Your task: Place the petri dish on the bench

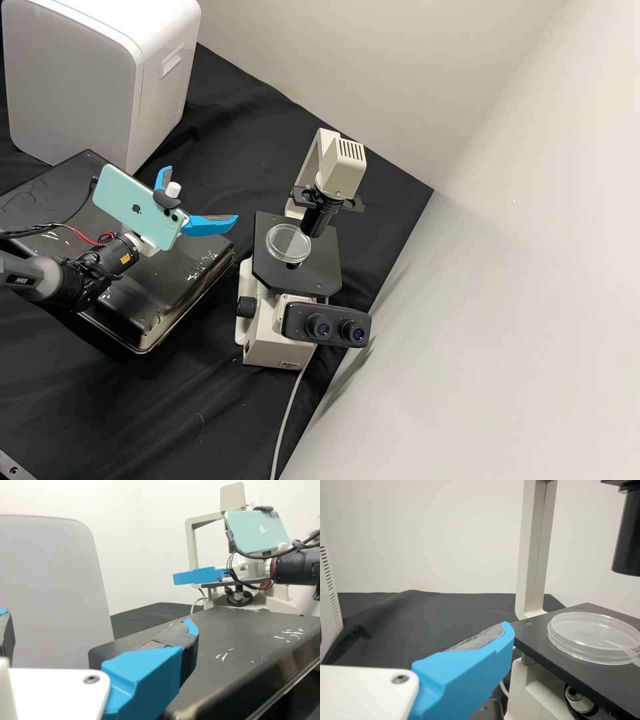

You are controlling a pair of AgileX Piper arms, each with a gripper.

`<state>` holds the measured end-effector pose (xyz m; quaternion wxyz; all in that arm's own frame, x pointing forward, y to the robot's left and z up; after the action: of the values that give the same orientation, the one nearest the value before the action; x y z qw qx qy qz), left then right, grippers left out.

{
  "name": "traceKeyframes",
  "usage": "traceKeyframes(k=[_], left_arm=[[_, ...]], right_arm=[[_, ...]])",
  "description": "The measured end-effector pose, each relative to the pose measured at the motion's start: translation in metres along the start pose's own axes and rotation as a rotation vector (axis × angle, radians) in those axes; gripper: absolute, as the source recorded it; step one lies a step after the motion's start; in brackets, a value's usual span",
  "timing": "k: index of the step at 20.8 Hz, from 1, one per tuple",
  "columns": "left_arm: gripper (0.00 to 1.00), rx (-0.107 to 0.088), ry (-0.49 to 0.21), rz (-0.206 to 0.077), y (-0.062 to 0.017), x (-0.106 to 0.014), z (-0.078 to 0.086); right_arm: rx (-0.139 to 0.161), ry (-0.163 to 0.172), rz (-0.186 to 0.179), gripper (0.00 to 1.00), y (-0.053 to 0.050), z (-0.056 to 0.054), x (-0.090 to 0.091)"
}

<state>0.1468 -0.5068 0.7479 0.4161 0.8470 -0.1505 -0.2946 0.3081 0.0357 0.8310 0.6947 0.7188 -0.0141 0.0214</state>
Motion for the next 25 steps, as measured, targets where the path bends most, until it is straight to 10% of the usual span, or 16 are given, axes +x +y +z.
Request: traceKeyframes(k=[10, 25], left_arm=[[1.00, 0.007, 0.008, 0.004, 0.0003, 0.000, 0.001], [1.00, 0.016, 0.014, 0.003, 0.0004, 0.000, -0.002]], right_arm=[[0.000, 0.000, 0.000, 1.00, 0.000, 0.000, 0.000], [0.027, -0.078, 0.069, 1.00, 0.033, 0.035, -0.003]])
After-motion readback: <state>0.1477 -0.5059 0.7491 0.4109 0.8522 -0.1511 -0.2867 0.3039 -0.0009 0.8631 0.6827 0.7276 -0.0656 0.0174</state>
